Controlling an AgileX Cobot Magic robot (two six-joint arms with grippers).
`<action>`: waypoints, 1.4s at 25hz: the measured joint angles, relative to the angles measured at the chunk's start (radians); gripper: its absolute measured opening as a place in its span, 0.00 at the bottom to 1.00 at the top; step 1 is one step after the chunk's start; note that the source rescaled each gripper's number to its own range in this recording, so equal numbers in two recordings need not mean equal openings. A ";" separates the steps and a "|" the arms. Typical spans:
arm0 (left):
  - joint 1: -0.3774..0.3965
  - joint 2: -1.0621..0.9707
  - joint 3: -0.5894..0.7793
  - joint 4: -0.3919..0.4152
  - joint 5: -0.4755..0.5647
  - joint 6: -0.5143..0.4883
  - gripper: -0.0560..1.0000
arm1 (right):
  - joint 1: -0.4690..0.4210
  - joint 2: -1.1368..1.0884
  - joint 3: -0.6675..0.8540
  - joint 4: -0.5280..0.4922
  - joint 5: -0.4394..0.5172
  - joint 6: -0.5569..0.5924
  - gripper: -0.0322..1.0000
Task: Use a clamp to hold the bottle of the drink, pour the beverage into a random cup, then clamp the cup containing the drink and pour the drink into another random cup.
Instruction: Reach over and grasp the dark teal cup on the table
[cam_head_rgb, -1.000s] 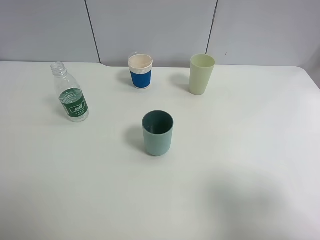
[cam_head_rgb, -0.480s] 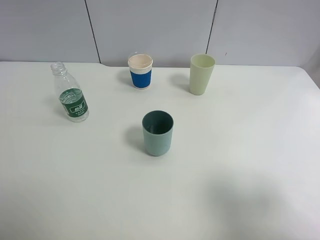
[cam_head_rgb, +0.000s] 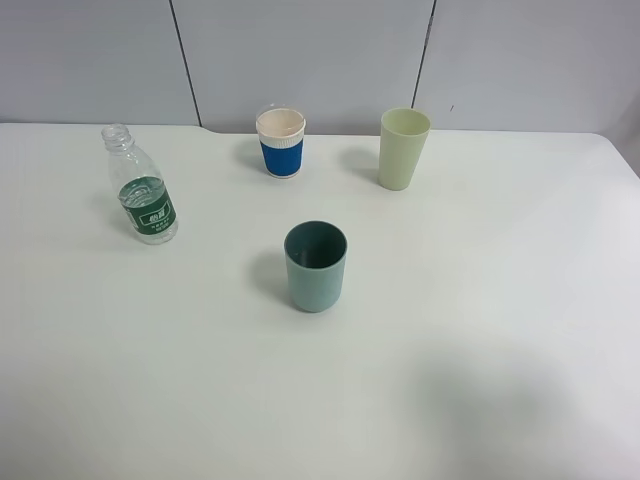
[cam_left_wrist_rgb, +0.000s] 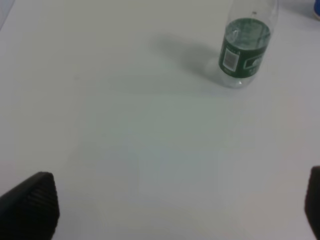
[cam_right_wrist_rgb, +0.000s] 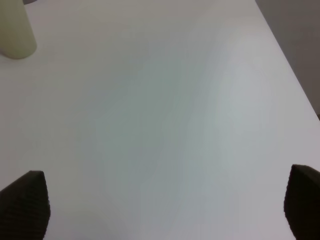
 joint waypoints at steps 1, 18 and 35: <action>-0.012 0.000 0.000 0.000 0.000 0.000 1.00 | 0.000 0.000 0.000 0.000 0.000 0.000 0.99; -0.095 0.000 0.000 0.000 -0.001 -0.001 1.00 | 0.000 0.000 0.000 0.000 0.000 0.000 0.99; -0.095 0.000 0.000 0.000 -0.001 -0.002 1.00 | 0.000 0.000 0.000 0.000 0.000 0.000 0.97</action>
